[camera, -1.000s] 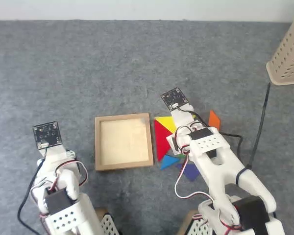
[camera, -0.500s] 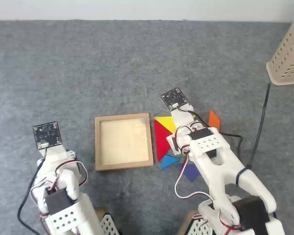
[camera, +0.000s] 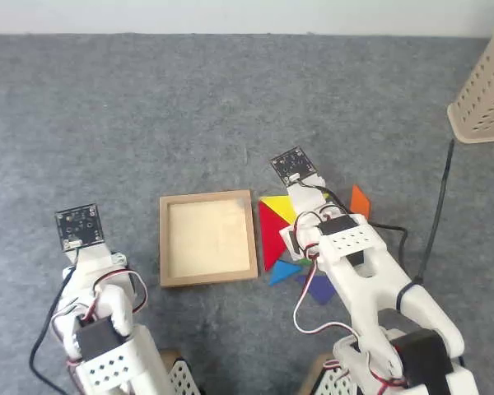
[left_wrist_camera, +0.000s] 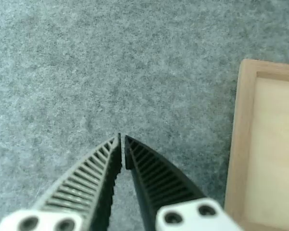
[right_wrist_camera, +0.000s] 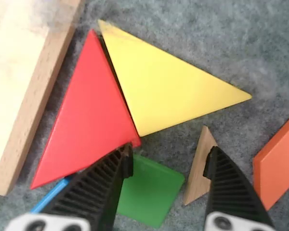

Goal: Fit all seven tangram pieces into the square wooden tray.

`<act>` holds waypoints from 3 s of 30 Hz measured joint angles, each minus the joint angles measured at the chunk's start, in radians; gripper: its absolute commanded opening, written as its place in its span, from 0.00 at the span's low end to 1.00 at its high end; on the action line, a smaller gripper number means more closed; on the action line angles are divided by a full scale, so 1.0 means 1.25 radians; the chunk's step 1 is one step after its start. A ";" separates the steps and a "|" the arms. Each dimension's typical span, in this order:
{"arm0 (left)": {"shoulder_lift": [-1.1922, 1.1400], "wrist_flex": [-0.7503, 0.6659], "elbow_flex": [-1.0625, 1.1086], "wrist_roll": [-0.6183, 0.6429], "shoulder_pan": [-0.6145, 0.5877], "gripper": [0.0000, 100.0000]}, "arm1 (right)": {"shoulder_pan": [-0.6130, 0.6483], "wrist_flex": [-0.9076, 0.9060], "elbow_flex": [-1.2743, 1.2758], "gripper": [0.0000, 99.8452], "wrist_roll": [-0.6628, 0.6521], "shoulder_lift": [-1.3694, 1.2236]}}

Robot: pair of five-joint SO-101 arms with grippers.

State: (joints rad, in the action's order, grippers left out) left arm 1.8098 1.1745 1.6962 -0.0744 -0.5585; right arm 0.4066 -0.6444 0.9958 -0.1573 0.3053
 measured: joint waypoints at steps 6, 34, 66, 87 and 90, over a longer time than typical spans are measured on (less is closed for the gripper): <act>0.000 0.000 0.000 0.000 0.000 0.01 | 0.001 -0.056 -0.009 0.25 0.000 0.009; 0.000 0.000 0.000 0.000 0.000 0.01 | 0.139 -0.193 -0.344 0.33 -0.077 -0.274; 0.000 0.000 0.000 0.000 0.000 0.01 | 0.205 -0.172 -0.237 0.33 0.023 -0.205; 0.000 0.000 0.000 0.000 0.000 0.01 | 0.112 -0.191 -0.339 0.18 0.022 -0.291; 0.000 0.000 0.000 0.000 0.000 0.01 | 0.112 -0.196 -0.342 0.18 0.022 -0.292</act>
State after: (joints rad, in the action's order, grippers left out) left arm 1.8098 1.1745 1.6962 -0.0744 -0.5585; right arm 0.5462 -0.8899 0.5677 -0.1297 -0.0598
